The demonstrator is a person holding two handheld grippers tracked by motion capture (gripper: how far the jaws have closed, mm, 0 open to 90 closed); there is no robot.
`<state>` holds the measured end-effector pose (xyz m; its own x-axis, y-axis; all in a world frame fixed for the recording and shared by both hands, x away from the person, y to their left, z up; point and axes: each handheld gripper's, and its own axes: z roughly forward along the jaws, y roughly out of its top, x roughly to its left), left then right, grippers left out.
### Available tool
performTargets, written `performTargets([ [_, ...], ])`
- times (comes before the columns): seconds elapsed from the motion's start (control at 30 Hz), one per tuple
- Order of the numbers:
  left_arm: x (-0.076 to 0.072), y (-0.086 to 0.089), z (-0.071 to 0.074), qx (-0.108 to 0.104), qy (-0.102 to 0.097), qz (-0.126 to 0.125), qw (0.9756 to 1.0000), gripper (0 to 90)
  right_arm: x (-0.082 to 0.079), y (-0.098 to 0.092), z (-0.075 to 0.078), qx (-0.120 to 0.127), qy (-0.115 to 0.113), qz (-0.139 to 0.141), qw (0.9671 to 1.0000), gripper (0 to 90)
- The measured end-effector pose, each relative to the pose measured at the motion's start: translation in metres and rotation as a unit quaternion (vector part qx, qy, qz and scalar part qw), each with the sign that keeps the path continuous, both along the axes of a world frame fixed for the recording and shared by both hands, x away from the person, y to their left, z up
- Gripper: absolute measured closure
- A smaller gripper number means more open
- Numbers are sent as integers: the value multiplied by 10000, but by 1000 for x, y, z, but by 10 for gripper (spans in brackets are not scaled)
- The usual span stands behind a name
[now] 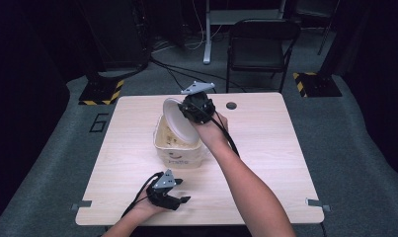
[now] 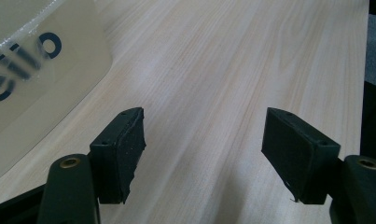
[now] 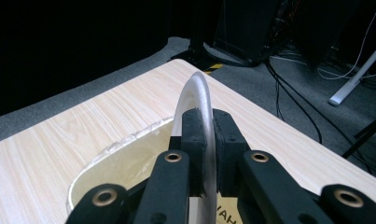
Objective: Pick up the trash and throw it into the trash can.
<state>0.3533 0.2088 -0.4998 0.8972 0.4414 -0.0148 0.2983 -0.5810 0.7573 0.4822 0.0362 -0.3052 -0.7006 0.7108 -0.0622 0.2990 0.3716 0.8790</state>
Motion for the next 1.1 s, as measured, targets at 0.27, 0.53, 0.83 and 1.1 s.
performTargets([
  [0.27,0,-2,-1,35,1,-28,10000,292,3,-1,-23,5,67,46,10000,842],
  [0.53,1,-2,-2,38,16,-40,10000,292,7,4,-42,-133,118,168,9997,838],
  [0.83,1,-2,-2,10,9,-19,10000,292,10,8,-64,-260,316,211,9989,836],
  [1.1,1,-3,-2,22,6,-25,10000,292,6,11,-72,-331,403,244,9983,795],
])
